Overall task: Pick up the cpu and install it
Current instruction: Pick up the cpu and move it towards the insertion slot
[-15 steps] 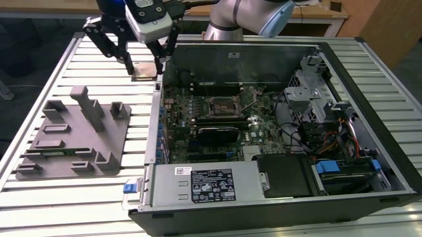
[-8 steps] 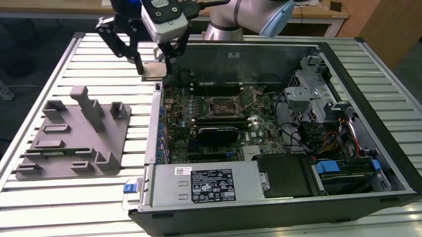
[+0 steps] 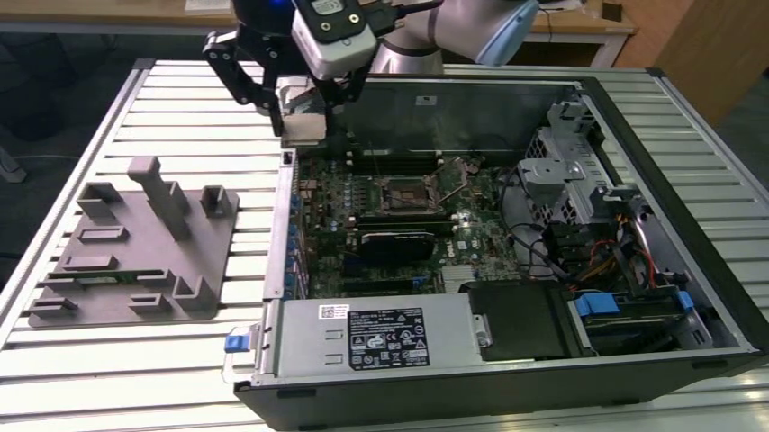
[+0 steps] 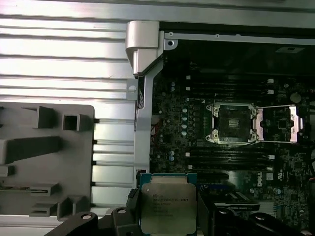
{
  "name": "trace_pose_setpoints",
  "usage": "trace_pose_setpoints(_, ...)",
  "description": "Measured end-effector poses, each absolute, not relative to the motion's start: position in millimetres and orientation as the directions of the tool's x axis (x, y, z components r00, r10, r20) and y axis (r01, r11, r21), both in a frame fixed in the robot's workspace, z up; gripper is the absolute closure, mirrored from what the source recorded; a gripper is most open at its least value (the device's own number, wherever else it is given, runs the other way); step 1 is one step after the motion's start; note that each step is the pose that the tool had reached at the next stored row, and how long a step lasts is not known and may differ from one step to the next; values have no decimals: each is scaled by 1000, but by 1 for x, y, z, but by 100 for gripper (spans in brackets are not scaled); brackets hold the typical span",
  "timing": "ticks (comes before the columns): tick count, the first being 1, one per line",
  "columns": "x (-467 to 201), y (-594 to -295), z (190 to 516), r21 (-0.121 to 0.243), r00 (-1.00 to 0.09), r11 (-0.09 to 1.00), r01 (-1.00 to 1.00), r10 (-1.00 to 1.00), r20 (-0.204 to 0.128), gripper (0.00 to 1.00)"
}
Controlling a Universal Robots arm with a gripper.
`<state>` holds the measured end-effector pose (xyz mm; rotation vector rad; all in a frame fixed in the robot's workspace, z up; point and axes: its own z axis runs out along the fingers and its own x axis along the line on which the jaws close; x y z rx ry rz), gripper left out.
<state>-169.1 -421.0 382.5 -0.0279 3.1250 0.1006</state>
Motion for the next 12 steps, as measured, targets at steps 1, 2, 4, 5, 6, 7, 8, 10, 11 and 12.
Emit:
trace_pose_setpoints(1,-167,-421,383,64,-1000,998,-18,-17,-15,46)
trace_pose_setpoints(2,-165,-421,383,64,-1000,998,-18,-17,-15,46)
trace_pose_setpoints(4,-160,-421,383,64,-1000,998,-18,-17,-15,46)
trace_pose_setpoints(5,-157,-421,383,64,-1000,998,-18,-17,-15,46)
trace_pose_setpoints(6,-155,-421,383,64,-1000,998,-18,-17,-15,46)
trace_pose_setpoints(7,-152,-421,383,64,-1000,998,-18,-17,-15,46)
trace_pose_setpoints(8,-149,-421,383,64,-1000,998,-18,-17,-15,46)
trace_pose_setpoints(10,-144,-421,383,64,-1000,998,-18,-17,-15,46)
trace_pose_setpoints(11,-142,-421,383,64,-1000,998,-18,-17,-15,46)
trace_pose_setpoints(12,-139,-421,383,64,-1000,998,-18,-17,-15,46)
